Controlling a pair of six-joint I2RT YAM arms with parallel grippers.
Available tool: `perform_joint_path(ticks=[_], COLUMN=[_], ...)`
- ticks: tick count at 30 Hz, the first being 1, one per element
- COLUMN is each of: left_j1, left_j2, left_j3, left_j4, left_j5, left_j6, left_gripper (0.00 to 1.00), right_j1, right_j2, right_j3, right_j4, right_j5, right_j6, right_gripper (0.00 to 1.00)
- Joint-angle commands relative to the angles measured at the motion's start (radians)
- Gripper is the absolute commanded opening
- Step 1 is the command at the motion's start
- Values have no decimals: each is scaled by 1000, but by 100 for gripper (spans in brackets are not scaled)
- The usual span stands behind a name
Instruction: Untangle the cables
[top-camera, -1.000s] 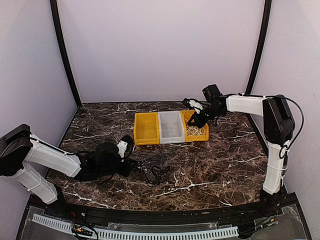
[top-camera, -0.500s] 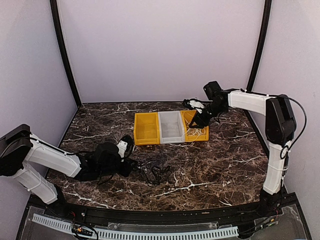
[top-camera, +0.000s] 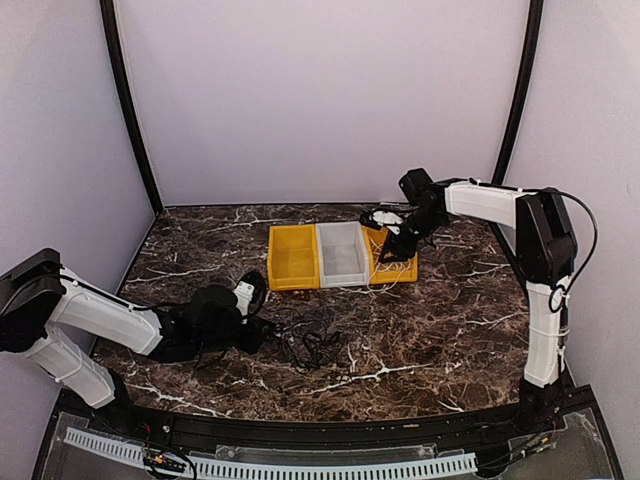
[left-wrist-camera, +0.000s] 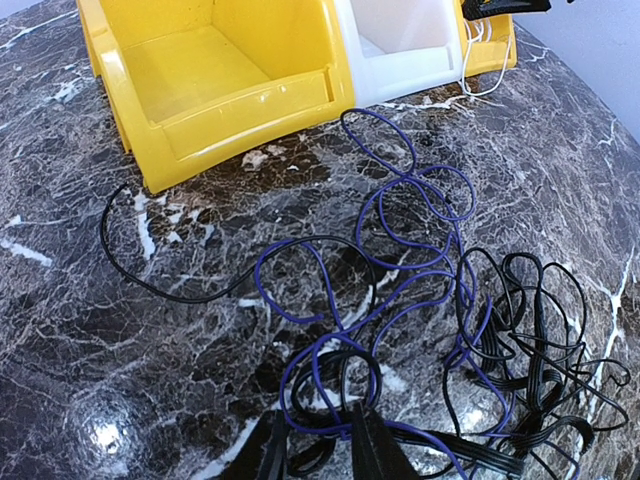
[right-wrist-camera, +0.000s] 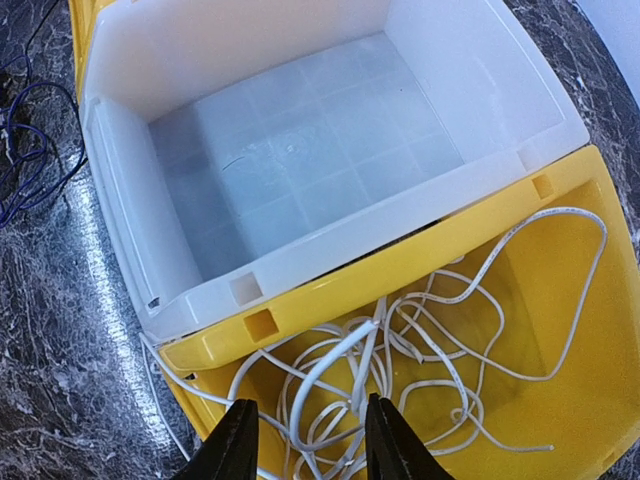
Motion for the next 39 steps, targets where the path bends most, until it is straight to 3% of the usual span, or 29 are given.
perform_joint_path(ticks=[1,10,19,22,26,28,39], left_j1=[-4,-5,-5,-5,-4,-5,-5], left_j2=[1,17,23,15,-1,-4,0], left_j3=[-13,-7,-1,-5,-12,-15,-18], left_j4=[18,23,25,17,11,10,17], left_j5=[-2,2,5,3,-1,-2,0], left_j6=[-15,-20,-22,-23,-25,-27,-33], left_gripper=[24,25,25,25,26,26,26], right_j1=[9,18,25,27,28,26,31], right_j2=[2,-69,-15,6,19,19,4], right_j3=[26,-8,38,56,74,74,77], right_j4=[-20,-41,-64,-62,-58,-58,-107], right_j5=[13,37,73,75,76,79,61], right_j6=[-34,-150,-161,-156,-144,-147,-226], right_gripper=[38,47,47,43,23,22,37])
